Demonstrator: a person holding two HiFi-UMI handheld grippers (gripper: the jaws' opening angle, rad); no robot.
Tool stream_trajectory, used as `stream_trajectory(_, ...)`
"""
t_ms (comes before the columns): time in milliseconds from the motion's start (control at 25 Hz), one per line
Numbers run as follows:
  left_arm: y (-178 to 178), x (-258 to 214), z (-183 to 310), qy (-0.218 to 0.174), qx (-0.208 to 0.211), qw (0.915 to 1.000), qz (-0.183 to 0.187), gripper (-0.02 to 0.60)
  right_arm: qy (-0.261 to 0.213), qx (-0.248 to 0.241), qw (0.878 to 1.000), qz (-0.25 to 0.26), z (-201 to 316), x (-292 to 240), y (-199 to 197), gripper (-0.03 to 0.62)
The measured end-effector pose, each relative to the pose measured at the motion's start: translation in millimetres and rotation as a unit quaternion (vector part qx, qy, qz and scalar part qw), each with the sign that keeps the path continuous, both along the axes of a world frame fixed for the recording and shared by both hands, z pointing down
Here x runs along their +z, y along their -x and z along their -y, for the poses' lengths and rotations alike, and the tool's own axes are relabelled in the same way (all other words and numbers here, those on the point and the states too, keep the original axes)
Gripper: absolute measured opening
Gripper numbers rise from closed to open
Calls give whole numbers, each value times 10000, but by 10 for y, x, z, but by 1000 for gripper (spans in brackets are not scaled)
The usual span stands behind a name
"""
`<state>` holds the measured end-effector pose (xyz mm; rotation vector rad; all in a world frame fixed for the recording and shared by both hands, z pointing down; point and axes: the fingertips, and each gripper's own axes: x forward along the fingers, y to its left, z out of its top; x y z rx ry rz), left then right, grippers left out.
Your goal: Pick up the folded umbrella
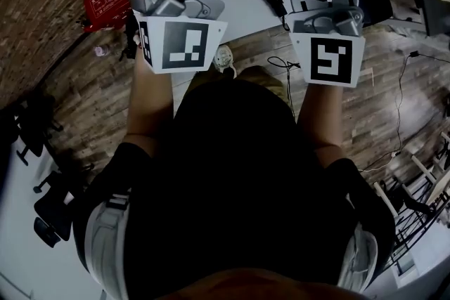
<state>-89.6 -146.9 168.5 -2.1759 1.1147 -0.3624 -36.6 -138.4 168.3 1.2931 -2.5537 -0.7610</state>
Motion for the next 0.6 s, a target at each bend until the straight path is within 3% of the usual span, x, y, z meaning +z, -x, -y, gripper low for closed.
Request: stream_trajectory(600,15,55,154,25,201,9998,-50,11,99,269,9996,-49,50,82,26,29)
